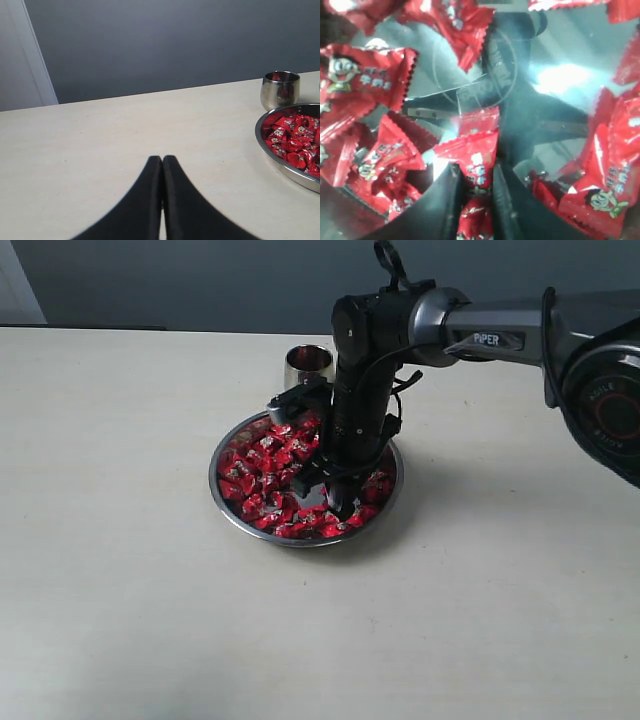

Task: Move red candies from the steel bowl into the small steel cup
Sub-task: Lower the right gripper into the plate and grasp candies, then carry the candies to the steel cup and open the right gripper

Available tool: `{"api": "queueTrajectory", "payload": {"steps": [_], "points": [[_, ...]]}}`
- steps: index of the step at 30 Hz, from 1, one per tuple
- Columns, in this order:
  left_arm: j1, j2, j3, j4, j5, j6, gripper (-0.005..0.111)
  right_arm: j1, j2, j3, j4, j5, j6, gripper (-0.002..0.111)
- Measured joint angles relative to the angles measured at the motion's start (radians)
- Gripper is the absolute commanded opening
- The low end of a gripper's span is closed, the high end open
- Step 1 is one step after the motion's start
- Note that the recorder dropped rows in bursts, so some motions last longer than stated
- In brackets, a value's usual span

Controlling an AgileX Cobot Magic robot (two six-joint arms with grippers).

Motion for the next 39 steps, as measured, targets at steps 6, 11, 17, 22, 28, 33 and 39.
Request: {"api": "queueTrajectory", "payload": {"steps": [6, 11, 17, 22, 28, 33, 39], "points": [[0.0, 0.0, 0.0, 0.0, 0.0, 0.0, 0.0, 0.0, -0.097, 0.001, -0.077, -0.169, 0.004, 0.0], [0.0, 0.0, 0.0, 0.0, 0.0, 0.0, 0.0, 0.0, -0.128, 0.001, -0.188, -0.432, 0.007, 0.0], [0.0, 0.0, 0.0, 0.0, 0.0, 0.0, 0.0, -0.059, -0.123, 0.002, -0.174, -0.745, 0.007, 0.0], [0.0, 0.0, 0.0, 0.0, 0.0, 0.0, 0.0, -0.105, -0.106, 0.002, -0.105, -0.816, 0.009, 0.0], [0.0, 0.0, 0.0, 0.0, 0.0, 0.0, 0.0, -0.117, -0.063, 0.002, -0.087, -0.87, 0.01, 0.0], [0.0, 0.0, 0.0, 0.0, 0.0, 0.0, 0.0, -0.115, -0.033, 0.002, -0.084, -0.881, 0.008, 0.0], [0.0, 0.0, 0.0, 0.0, 0.0, 0.0, 0.0, -0.115, -0.032, 0.002, -0.084, -0.899, -0.011, 0.001]]}}
